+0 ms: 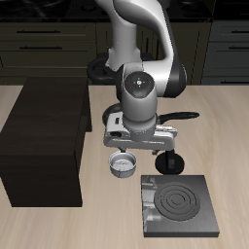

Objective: Place the ramekin on the bottom layer of the wooden shelf

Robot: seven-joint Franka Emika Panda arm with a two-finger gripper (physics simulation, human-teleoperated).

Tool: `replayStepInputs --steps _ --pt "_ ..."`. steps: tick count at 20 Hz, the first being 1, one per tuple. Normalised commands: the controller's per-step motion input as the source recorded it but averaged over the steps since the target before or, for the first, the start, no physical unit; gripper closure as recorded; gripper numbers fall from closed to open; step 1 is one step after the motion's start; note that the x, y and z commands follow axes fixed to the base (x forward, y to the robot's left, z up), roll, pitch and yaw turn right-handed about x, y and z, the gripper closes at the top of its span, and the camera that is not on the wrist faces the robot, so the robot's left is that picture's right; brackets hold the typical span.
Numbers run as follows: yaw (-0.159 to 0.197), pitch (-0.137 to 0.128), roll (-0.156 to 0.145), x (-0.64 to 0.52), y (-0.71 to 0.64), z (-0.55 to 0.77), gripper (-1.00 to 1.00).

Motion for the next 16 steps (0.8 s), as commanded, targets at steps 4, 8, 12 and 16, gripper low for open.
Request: replayStepInputs --steps 4,8,12,16 --pt "0.025 0.005 -0.005 0.01 -0.01 -0.29 -1.00" --pt "-0.005 0.022 0.002 0.05 0.00 -0.18 -1.00" --pt "-0.029 0.049 0.000 0.06 -0.02 -0.27 -1.00" --pt "-0.029 0.025 0.025 0.02 0.04 -0.19 -1.00"
